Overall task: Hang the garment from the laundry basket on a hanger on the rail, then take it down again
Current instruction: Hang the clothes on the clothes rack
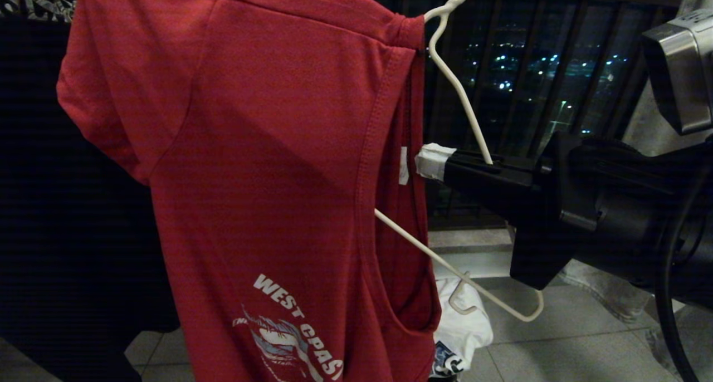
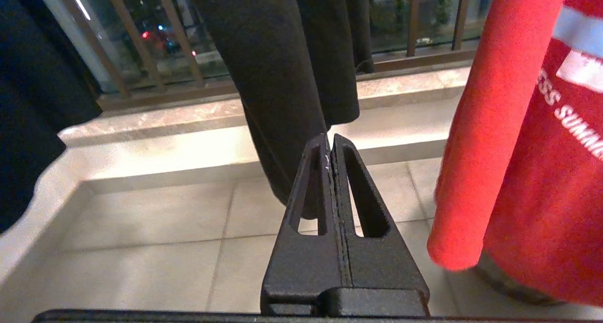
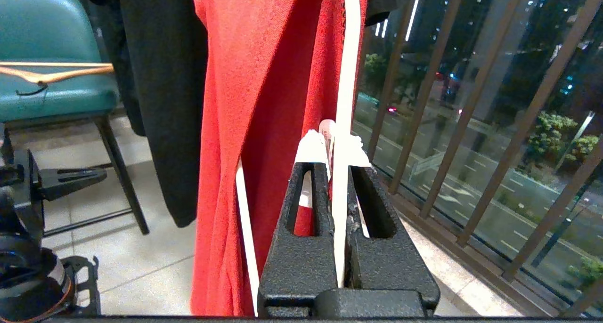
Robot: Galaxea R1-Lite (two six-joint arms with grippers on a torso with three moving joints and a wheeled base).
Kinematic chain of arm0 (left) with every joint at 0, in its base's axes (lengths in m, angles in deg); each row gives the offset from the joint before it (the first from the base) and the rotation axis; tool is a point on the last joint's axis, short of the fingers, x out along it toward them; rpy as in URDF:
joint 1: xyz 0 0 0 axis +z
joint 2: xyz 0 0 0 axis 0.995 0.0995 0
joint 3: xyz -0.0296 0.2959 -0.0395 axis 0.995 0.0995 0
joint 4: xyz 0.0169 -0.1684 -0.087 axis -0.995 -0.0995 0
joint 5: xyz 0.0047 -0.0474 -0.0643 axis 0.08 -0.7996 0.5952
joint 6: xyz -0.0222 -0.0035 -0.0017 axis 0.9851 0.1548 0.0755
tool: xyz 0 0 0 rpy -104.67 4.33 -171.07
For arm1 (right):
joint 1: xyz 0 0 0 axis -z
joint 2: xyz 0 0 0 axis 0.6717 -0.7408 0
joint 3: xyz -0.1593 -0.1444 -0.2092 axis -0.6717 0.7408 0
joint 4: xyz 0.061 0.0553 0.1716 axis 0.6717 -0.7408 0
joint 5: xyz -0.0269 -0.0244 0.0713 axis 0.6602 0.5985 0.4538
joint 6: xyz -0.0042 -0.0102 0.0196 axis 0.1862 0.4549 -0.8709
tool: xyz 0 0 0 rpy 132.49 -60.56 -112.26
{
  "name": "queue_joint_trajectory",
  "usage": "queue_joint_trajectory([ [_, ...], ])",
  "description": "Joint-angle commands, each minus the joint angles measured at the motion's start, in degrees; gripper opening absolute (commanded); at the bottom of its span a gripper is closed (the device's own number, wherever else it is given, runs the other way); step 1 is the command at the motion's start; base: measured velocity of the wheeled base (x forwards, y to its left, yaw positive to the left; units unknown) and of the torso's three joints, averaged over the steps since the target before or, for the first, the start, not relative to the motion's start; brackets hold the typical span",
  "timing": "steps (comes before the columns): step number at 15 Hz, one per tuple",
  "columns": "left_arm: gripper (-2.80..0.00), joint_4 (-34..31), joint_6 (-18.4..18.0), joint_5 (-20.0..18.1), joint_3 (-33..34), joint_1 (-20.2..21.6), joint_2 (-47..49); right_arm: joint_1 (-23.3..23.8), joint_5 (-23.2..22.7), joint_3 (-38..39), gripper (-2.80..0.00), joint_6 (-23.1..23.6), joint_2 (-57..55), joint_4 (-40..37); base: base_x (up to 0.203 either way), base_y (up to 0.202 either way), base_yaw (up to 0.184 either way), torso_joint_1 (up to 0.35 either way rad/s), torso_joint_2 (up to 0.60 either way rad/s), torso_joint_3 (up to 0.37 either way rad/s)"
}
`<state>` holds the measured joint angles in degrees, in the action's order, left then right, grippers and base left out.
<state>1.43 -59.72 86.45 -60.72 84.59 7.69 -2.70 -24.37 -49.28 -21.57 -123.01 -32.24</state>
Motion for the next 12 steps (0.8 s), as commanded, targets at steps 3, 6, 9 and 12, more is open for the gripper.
queue_joint_trajectory([
  [3,-2.8,0.17,0.58,-0.26,0.22,-0.04,-0.22,-0.01,-0.13,-0.17,-2.8,-0.87,-0.13,0.29,0.0,0.0,0.0,0.0,0.0,0.0],
  [6,-2.8,0.17,1.0,-0.13,0.22,0.01,-0.22,-0.01,-0.18,0.0,-2.8,-0.87,0.14,0.27,0.0,0.0,0.0,0.0,0.0,0.0],
  [9,-2.8,0.09,0.43,0.01,-1.54,-0.06,0.01,-0.01,-0.18,0.0,-2.8,-0.87,0.84,0.27,0.0,0.0,0.0,0.0,0.0,0.0],
  [12,-2.8,0.18,2.79,0.04,-10.2,-0.12,6.04,-0.01,-0.18,0.0,-2.8,-0.87,1.01,0.09,0.0,0.0,0.0,0.0,0.0,0.0],
])
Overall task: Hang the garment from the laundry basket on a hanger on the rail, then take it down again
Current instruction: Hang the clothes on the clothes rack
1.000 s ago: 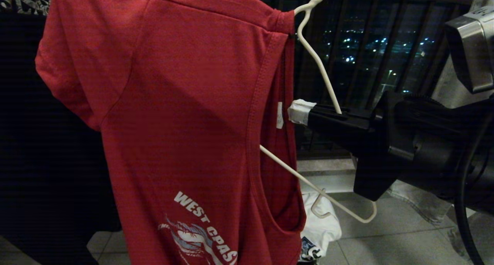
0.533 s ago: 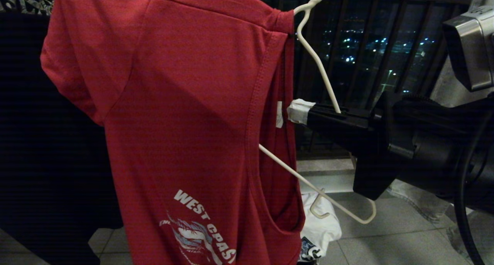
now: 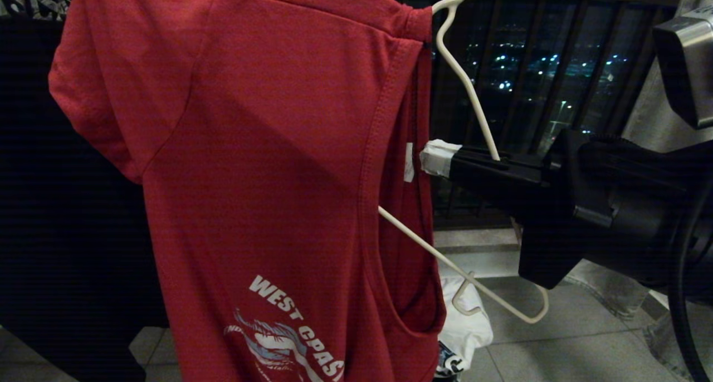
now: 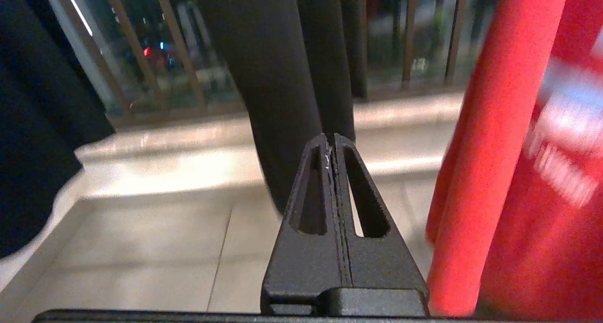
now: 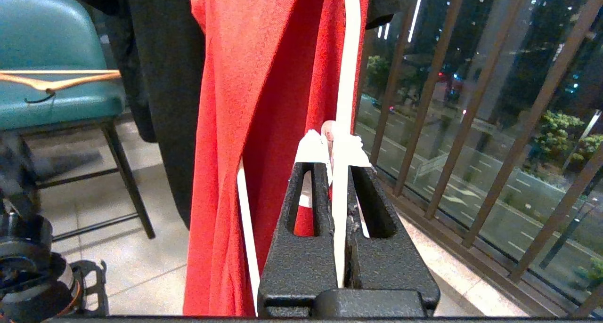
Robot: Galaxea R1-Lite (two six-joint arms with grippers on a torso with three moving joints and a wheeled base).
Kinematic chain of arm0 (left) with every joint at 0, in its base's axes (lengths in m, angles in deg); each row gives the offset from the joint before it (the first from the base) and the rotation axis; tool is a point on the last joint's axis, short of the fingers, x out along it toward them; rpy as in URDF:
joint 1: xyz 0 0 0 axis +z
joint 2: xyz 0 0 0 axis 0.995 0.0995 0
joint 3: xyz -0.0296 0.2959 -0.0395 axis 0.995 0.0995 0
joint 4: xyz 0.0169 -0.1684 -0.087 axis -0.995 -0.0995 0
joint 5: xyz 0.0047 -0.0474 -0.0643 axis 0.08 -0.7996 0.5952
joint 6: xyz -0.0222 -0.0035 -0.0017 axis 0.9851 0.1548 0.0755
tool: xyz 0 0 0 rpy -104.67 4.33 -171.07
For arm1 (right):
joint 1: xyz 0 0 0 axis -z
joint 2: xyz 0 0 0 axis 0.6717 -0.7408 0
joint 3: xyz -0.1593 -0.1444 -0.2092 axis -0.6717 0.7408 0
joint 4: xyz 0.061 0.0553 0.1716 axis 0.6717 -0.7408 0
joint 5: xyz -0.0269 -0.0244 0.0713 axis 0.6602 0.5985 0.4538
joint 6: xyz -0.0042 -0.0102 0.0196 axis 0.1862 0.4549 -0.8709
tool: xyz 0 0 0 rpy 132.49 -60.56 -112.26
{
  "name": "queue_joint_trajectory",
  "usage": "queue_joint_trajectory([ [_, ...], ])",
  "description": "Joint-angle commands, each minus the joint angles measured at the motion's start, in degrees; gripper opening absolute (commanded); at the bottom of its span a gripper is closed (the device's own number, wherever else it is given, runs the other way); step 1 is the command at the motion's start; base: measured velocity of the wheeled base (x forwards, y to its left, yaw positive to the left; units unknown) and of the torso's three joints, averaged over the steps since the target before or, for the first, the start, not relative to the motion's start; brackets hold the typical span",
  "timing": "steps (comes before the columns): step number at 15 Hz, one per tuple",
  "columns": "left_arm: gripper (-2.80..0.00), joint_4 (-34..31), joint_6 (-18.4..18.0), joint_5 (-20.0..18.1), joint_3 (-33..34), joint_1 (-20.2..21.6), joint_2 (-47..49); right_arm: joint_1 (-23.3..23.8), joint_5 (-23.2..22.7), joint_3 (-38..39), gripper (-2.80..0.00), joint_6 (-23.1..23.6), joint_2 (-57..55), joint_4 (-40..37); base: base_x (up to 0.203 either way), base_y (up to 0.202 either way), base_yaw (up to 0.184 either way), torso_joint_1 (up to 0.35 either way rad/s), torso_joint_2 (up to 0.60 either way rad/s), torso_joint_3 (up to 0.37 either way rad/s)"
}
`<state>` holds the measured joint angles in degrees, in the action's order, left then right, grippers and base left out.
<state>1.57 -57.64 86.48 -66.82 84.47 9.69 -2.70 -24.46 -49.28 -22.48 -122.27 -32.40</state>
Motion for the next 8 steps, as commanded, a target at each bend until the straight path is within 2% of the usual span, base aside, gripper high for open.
queue_joint_trajectory([
  [1,-2.8,0.09,1.31,-0.01,-6.71,-0.13,7.24,-0.01,-0.08,-0.11,-2.8,0.04,0.37,0.25,0.0,0.0,0.0,0.0,0.0,0.0],
  [5,-2.8,4.17,1.51,-0.25,-17.49,-2.01,22.91,-0.01,-0.08,-0.44,-2.8,-0.02,0.19,0.17,0.0,0.0,0.0,0.0,0.0,0.0],
  [8,-2.8,5.54,-0.93,-2.28,-33.5,-3.38,38.59,-0.01,0.0,-0.53,-2.8,0.04,0.19,0.16,0.0,0.0,0.0,0.0,0.0,0.0],
])
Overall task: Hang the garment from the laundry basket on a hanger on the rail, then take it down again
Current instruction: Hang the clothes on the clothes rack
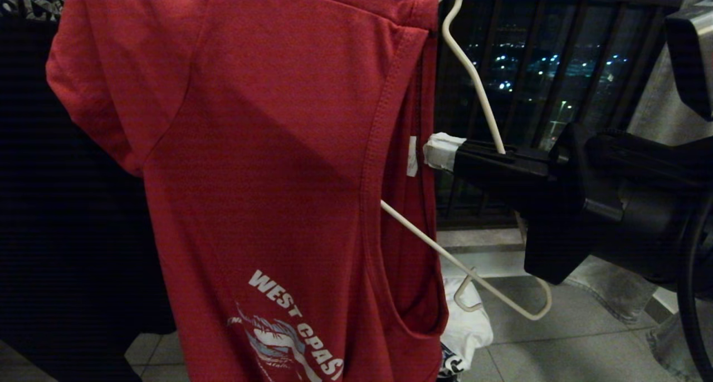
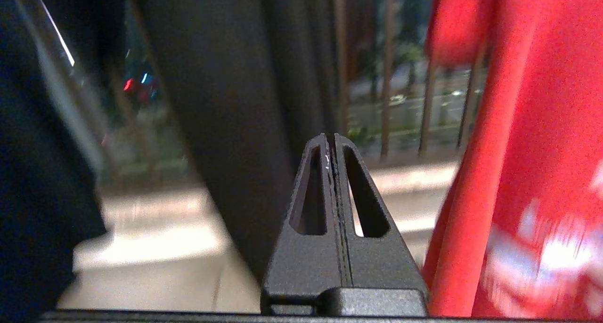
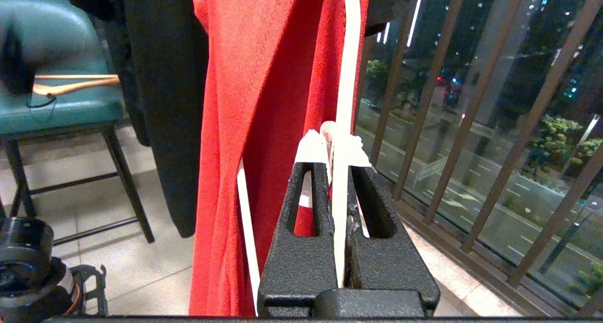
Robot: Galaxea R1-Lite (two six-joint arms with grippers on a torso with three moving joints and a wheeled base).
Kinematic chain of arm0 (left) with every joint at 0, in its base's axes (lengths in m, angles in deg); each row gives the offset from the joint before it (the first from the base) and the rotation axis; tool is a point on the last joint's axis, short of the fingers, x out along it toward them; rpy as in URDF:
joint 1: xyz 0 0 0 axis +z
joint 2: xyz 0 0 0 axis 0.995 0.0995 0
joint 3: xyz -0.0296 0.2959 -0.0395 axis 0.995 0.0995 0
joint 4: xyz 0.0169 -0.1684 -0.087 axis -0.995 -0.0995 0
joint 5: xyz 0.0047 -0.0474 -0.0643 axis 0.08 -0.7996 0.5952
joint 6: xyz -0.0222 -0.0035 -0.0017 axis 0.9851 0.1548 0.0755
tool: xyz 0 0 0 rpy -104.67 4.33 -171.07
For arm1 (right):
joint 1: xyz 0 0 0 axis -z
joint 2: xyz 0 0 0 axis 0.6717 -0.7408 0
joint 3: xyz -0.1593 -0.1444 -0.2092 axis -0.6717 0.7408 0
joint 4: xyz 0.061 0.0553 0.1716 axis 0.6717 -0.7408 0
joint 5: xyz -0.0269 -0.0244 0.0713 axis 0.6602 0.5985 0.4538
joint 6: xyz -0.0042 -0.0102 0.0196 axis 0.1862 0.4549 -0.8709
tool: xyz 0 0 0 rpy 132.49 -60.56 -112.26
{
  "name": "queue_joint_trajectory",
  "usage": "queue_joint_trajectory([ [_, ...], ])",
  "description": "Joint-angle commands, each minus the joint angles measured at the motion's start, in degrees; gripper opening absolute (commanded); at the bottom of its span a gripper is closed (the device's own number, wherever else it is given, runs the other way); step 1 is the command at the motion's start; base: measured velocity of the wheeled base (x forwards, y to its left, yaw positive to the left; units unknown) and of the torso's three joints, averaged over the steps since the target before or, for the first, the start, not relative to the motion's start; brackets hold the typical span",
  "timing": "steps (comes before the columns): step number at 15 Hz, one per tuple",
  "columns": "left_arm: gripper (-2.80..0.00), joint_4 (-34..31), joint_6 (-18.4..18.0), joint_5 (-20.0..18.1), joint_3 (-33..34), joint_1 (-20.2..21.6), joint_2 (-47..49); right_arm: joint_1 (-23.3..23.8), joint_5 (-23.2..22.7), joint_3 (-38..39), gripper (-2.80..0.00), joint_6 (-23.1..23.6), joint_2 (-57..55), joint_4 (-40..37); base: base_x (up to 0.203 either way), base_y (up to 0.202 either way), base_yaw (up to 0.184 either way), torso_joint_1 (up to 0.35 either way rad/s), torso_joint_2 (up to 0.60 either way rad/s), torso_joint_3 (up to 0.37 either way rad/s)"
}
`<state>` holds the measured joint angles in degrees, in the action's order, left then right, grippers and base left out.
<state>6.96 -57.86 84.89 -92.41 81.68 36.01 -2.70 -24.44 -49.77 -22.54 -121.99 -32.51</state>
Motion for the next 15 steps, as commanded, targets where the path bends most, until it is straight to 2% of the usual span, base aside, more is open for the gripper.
queue_joint_trajectory([
  [1,-2.8,-0.36,-2.16,-1.86,-14.69,-0.81,17.29,-0.01,-0.07,-0.04,-2.8,0.01,-0.1,0.27,0.0,0.0,0.0,0.0,0.0,0.0],
  [2,-2.8,-2.37,-3.89,-2.72,-21.31,-0.96,21.14,-0.01,-0.07,-0.04,-2.8,0.04,-0.1,0.27,0.0,0.0,0.0,0.0,0.0,0.0],
  [9,-2.8,-35.75,-16.52,-6.74,-71.02,-1.46,41.26,-0.07,-0.1,0.23,-2.8,0.1,-0.18,0.27,0.0,0.0,0.0,0.0,0.0,0.0],
  [10,-2.8,-38.08,-19.43,-7.02,-76.15,-1.48,43.95,-0.1,-0.1,0.25,-2.8,0.1,-0.18,0.27,0.0,0.0,0.0,0.0,0.0,0.0],
  [11,-2.8,-38.23,-24.14,-7.29,-78.94,-1.51,47.31,-0.12,-0.1,0.42,-2.8,0.1,-0.18,0.27,0.0,0.0,0.0,0.0,0.0,0.0],
  [13,-2.8,-34.12,-30.36,-7.61,-79.12,-2.42,52.03,-0.54,-0.1,0.58,-2.8,0.1,-0.27,0.27,0.0,0.0,0.0,0.0,0.0,0.0],
  [15,-2.8,-35.27,-31.26,-7.74,-79.01,-4.41,51.34,-0.71,-0.1,0.71,-2.8,0.1,-0.4,0.27,0.0,0.0,0.0,0.0,0.0,0.0],
])
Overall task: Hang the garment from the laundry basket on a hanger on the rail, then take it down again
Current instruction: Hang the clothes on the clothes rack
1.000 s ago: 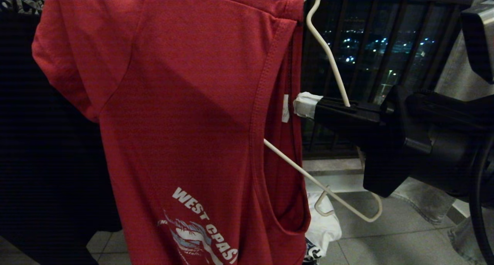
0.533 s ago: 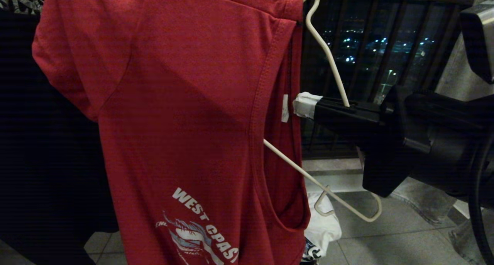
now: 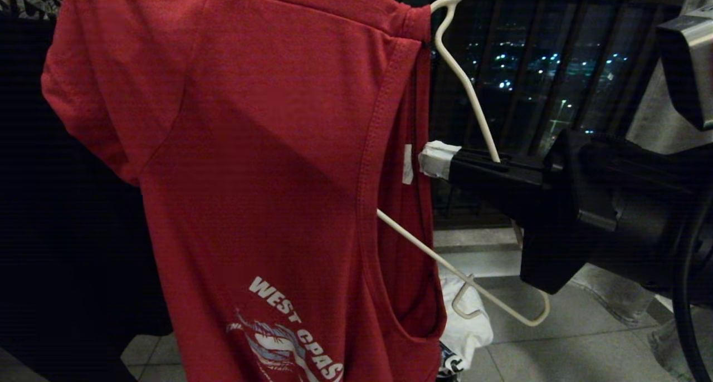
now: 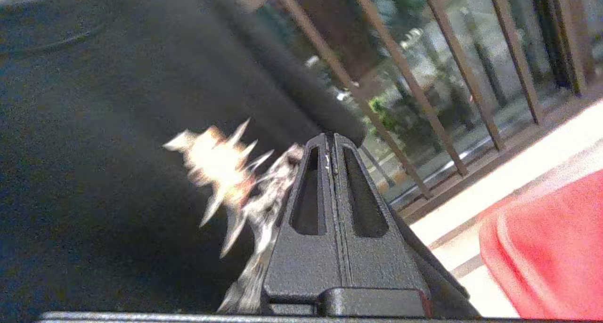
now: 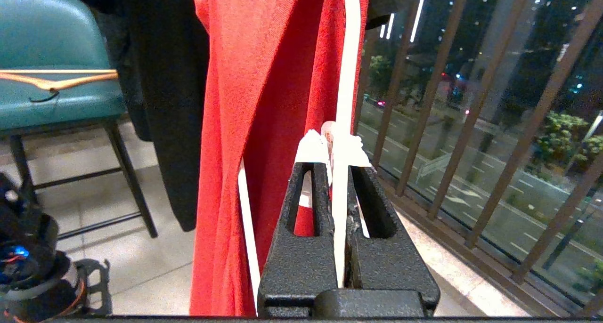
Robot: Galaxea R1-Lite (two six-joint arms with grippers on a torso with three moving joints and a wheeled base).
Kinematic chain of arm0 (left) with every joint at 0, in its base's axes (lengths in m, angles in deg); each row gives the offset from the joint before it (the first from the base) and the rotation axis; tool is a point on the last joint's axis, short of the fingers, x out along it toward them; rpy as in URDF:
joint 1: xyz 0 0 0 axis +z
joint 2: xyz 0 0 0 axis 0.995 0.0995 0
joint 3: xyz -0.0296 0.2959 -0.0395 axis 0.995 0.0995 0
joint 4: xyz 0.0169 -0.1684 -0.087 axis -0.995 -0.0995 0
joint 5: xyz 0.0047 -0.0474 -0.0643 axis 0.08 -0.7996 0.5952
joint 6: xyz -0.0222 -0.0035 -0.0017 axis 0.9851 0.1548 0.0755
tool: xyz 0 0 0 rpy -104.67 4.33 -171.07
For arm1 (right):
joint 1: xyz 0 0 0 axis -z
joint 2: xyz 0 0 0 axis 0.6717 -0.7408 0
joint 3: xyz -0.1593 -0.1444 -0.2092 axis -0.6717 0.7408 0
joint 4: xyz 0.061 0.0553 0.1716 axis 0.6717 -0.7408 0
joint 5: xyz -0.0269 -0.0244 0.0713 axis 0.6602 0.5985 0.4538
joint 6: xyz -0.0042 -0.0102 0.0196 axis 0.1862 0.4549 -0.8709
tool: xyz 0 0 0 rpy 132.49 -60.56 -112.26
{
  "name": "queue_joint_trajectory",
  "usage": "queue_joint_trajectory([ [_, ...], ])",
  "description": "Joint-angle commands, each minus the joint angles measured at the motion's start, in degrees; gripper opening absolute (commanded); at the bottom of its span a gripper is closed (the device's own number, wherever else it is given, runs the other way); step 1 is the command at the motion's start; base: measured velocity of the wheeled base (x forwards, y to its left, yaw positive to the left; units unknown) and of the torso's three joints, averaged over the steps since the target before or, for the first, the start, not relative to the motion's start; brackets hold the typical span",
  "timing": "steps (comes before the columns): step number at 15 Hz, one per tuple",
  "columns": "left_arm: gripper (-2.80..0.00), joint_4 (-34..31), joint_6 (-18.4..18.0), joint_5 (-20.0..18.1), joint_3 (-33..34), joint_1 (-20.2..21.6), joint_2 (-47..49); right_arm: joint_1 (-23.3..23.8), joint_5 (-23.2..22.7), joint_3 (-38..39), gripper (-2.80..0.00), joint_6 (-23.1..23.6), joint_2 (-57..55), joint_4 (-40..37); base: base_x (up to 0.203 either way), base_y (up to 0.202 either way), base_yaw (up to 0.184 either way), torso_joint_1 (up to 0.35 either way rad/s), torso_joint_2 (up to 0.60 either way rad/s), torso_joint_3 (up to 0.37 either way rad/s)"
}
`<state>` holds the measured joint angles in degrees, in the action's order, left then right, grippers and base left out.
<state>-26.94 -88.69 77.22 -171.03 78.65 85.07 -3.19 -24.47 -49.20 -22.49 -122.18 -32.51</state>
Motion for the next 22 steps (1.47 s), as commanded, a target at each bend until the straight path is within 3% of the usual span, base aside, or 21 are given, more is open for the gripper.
queue_joint_trajectory([
  [1,-2.8,-4.07,-0.38,-0.08,-0.38,-2.49,1.46,-0.86,-0.08,0.29,-2.8,0.07,-0.66,0.27,0.0,0.0,0.0,0.0,0.0,0.0],
  [8,-2.8,-12.8,1.68,-0.35,-0.32,-9.49,-3.44,-2.6,-0.69,0.42,-2.8,1.08,-3.05,-4.3,0.0,0.0,0.0,0.0,0.0,0.0],
  [11,-2.8,-21.29,6.53,-0.38,-0.37,-16.04,-7.67,-2.6,-0.69,0.64,-2.8,1.48,-3.33,-4.38,0.0,0.0,0.0,0.0,0.0,0.0],
  [13,-2.8,-26.58,8.66,-1.14,-0.38,-17.38,-9.57,-2.6,-1.58,1.72,-2.8,3.17,-3.31,-4.42,0.0,0.0,0.0,0.0,0.0,0.0],
  [15,-2.8,-32.25,13.01,-6.93,-0.34,-18.43,-11.08,-2.6,-3.18,3.22,-2.8,5.08,-3.26,-4.55,0.0,0.0,0.0,0.0,0.0,0.0],
  [16,-2.8,-34.37,14.05,-7.73,-0.29,-18.45,-10.93,-2.6,-3.95,3.96,-2.8,5.9,-3.24,-4.56,0.0,0.0,0.0,0.0,0.0,0.0],
  [22,-2.8,-35.8,15.87,-8.0,2.26,-18.44,-8.64,-2.78,-5.74,5.59,-2.8,7.96,-2.25,-4.65,0.0,0.0,0.0,0.0,0.0,0.0],
])
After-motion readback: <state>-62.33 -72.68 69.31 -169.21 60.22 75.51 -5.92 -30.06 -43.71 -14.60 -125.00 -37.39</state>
